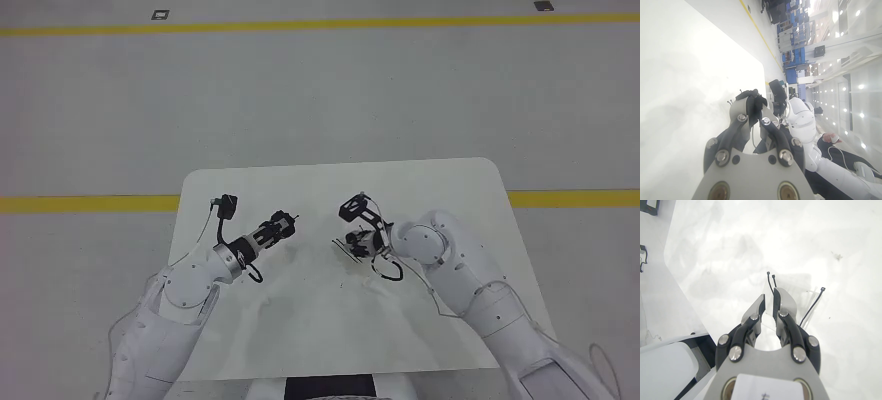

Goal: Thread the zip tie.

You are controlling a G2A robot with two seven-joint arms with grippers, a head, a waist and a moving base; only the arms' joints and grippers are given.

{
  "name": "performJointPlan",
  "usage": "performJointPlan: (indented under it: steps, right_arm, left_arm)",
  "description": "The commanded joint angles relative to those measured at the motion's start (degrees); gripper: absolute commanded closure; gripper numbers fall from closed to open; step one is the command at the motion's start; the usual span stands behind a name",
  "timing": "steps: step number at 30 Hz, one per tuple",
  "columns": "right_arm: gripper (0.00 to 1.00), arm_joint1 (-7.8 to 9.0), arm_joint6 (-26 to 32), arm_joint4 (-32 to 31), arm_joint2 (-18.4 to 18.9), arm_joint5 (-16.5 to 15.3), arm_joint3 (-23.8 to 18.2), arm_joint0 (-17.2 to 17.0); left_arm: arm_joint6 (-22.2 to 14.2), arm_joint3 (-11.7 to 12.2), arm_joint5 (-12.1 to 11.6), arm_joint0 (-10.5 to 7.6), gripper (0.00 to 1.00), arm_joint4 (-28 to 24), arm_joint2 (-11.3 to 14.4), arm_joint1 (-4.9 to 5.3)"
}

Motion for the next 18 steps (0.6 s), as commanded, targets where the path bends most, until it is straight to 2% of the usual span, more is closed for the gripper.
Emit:
performJointPlan:
  steps: [1, 5, 10, 18]
  right_arm:
    - [0.92, -0.03, -0.17, 0.01, -0.60, 0.00, 0.74, 0.49]
    - [0.88, -0.17, -0.35, 0.01, -1.99, 0.00, 2.40, 1.75]
    - [0.75, -0.43, -0.69, -0.80, -3.62, 0.00, 4.21, 3.31]
    - [0.75, -1.02, -1.67, -1.37, -5.70, 0.15, 7.02, 5.20]
  left_arm:
    - [0.00, 0.00, 0.00, 0.00, 1.00, 0.00, 0.00, 0.00]
    - [0.00, 0.00, 0.00, 0.00, 1.00, 0.00, 0.00, 0.00]
    - [0.00, 0.00, 0.00, 0.00, 1.00, 0.00, 0.00, 0.00]
    - [0.00, 0.00, 0.00, 0.00, 1.00, 0.00, 0.00, 0.00]
